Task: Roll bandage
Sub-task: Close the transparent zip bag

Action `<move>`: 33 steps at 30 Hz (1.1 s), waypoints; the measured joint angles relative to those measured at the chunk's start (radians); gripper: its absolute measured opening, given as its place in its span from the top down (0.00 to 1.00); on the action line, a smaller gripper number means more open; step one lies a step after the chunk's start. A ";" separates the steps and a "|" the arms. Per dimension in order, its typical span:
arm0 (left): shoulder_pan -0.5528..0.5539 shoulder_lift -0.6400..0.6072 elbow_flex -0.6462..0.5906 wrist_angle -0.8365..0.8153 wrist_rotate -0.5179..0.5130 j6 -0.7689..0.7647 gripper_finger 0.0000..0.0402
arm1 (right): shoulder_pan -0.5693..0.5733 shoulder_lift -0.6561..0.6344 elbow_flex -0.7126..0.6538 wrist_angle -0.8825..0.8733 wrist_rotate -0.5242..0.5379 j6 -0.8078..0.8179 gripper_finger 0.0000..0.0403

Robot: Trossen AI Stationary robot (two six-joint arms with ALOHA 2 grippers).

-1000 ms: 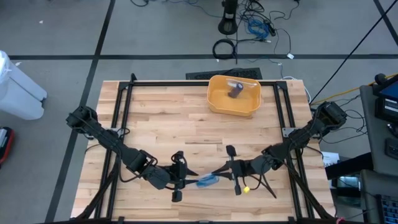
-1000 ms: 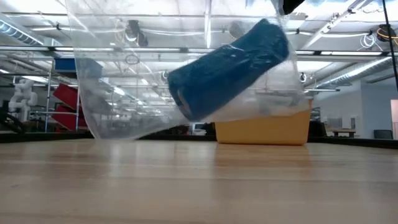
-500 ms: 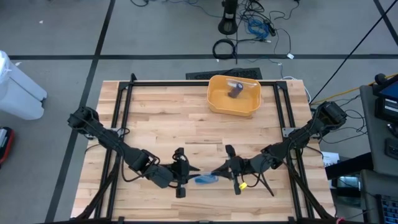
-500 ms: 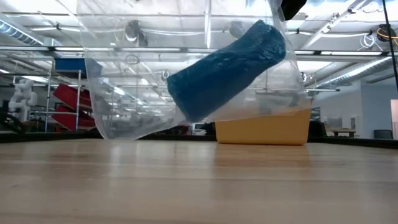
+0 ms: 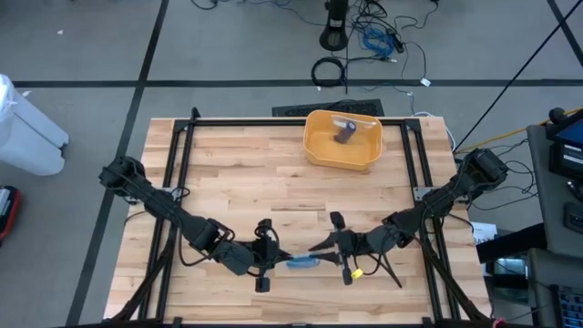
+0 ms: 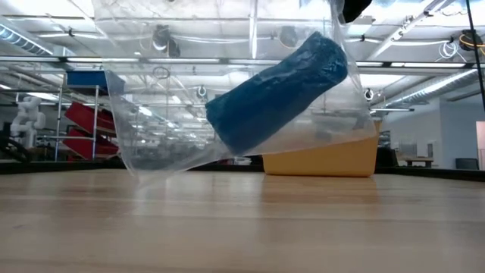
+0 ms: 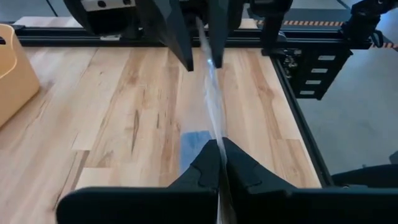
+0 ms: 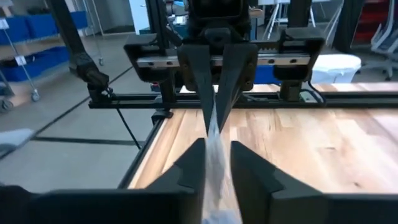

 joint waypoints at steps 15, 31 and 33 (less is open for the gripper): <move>0.006 0.000 0.000 0.013 0.007 -0.011 1.00 | -0.016 0.049 0.000 0.100 -0.007 -0.120 0.54; 0.016 0.000 0.000 0.025 0.011 -0.094 1.00 | -0.019 0.049 0.000 0.083 -0.010 -0.203 0.69; 0.020 0.000 0.000 0.028 0.012 -0.112 1.00 | -0.020 0.049 0.000 0.083 -0.008 -0.213 0.70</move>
